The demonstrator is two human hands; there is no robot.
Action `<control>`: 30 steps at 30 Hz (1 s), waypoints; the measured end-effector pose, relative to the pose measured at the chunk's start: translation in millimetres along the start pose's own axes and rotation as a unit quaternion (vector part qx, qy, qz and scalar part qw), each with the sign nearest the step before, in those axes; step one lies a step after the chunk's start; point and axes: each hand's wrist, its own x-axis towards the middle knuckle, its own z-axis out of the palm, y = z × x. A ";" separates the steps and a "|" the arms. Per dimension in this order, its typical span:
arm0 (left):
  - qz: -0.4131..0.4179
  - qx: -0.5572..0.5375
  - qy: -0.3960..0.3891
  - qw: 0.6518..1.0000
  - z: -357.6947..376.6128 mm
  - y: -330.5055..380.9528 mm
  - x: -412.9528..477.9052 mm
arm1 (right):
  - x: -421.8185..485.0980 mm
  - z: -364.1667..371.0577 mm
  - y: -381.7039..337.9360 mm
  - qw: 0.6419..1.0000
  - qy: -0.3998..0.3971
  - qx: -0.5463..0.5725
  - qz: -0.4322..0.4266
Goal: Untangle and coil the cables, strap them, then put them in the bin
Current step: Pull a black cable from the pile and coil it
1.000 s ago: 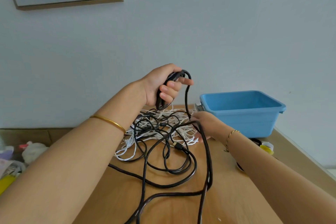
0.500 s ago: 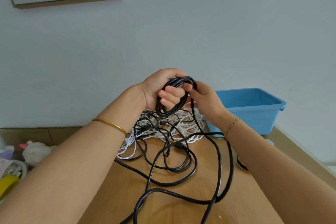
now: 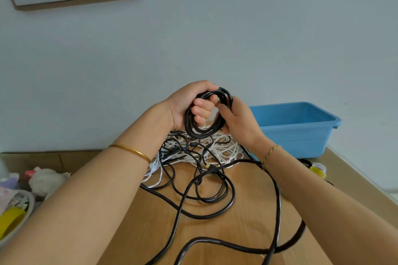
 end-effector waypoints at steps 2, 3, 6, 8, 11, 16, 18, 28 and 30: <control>0.011 0.048 0.030 0.998 -0.7 0.9 -0.6 | -0.5 -1.0 -1.3 0.999 0.014 -0.030 -0.014; 0.022 0.077 0.048 0.996 -1.1 1.0 -0.5 | -0.9 -1.7 -1.2 0.999 0.017 -0.046 -0.021; 0.056 0.147 0.099 0.982 -1.7 0.2 1.4 | -1.9 -2.9 2.9 0.994 0.015 -0.102 -0.025; 0.062 0.166 0.110 0.978 -2.3 -1.1 3.7 | -1.5 -3.1 5.4 0.993 0.017 -0.118 -0.021; 0.042 0.159 0.089 0.982 -2.8 -2.4 5.5 | -0.6 -4.4 6.2 0.994 0.017 -0.102 -0.019; -0.005 -0.025 -0.016 1.000 2.0 -0.6 1.0 | -1.3 -7.4 7.5 1.000 0.001 0.007 -0.014; -0.005 -0.077 -0.069 0.995 1.8 -1.8 -0.2 | -1.4 -7.9 7.4 0.998 -0.009 0.059 -0.010; 0.010 -0.083 -0.115 0.990 6.6 3.0 -3.8 | 0.6 -15.9 19.4 0.970 -0.089 0.226 -0.004; 0.010 -0.083 -0.105 0.991 5.8 2.9 -2.1 | 0.7 -16.9 21.9 0.963 -0.096 0.252 -0.002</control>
